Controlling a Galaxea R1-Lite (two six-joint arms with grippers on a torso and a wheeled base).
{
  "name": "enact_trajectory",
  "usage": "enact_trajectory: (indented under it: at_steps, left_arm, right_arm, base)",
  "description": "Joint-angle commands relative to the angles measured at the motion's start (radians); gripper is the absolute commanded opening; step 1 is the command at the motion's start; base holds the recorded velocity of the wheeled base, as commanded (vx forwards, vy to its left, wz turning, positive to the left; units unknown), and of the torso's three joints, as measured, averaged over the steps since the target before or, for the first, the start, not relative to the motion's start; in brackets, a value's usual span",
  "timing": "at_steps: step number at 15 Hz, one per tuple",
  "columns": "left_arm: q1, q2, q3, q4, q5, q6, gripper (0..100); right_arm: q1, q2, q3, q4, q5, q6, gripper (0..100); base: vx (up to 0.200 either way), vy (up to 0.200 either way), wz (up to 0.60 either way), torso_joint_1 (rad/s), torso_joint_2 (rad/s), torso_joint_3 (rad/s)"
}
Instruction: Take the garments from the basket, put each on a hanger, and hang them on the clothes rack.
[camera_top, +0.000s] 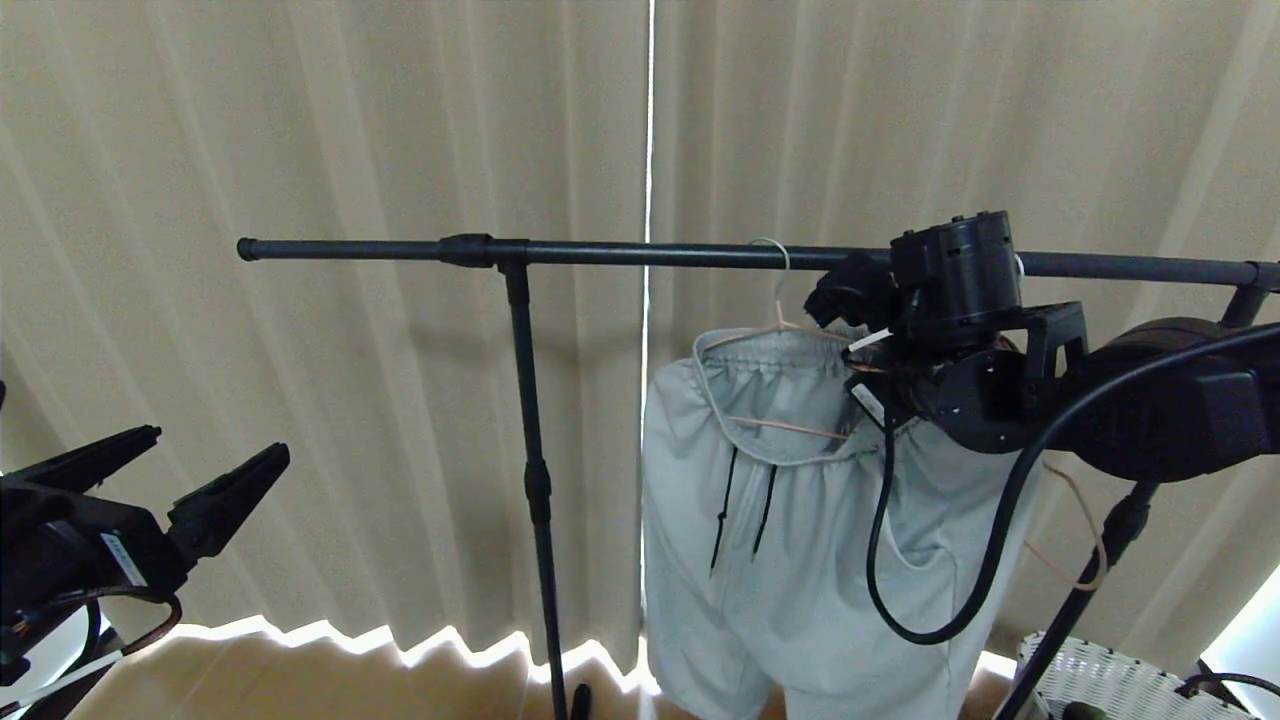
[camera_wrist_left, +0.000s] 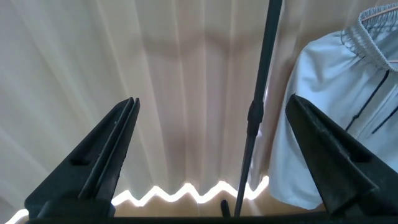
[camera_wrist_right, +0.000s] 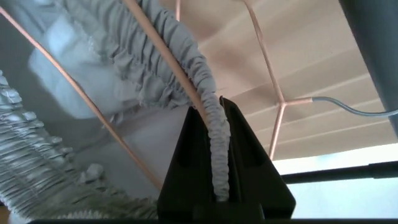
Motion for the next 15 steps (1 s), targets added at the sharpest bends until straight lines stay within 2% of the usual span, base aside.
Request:
enact_trajectory:
  at_steps: [1, 3, 5, 7, 11, 13, 15]
  left_arm:
    - [0.0, 0.005, -0.001, 0.0, 0.0, 0.0, 100]
    - [0.0, 0.002, -0.001, 0.0, 0.0, 0.0, 100]
    - [0.002, 0.0, -0.001, -0.002, 0.0, -0.001, 100]
    - [0.003, 0.0, -0.002, -0.002, 0.0, -0.001, 100]
    - [0.005, -0.001, -0.002, -0.002, 0.0, -0.001, 100]
    - [0.005, -0.001, -0.002, -0.002, 0.0, -0.001, 100]
    - [0.005, -0.001, -0.002, -0.002, 0.0, -0.001, 100]
  right_arm:
    - [0.001, -0.007, 0.003, -0.011, 0.004, 0.006, 100]
    - [0.009, -0.005, 0.017, -0.046, 0.041, 0.052, 100]
    - [0.036, -0.013, 0.041, -0.083, 0.128, 0.09, 100]
    - [0.041, -0.026, 0.079, -0.135, 0.212, 0.095, 100]
    - [0.041, -0.017, 0.118, -0.184, 0.252, 0.096, 100]
    - [0.041, -0.014, 0.121, -0.222, 0.324, 0.098, 100]
    - [0.039, -0.013, 0.155, -0.294, 0.427, 0.098, 100]
  base:
    - [0.0, 0.0, 0.0, 0.0, 0.0, 0.0]
    - [0.0, 0.0, 0.0, 0.0, 0.0, 0.0]
    - [0.0, 0.0, 0.0, 0.0, 0.0, 0.0]
    - [0.0, 0.0, 0.0, 0.0, 0.0, 0.0]
    - [0.0, 0.0, 0.0, 0.0, 0.0, 0.0]
    - [0.0, 0.0, 0.0, 0.0, 0.0, 0.0]
    - [0.0, 0.0, 0.0, 0.0, 0.0, 0.0]
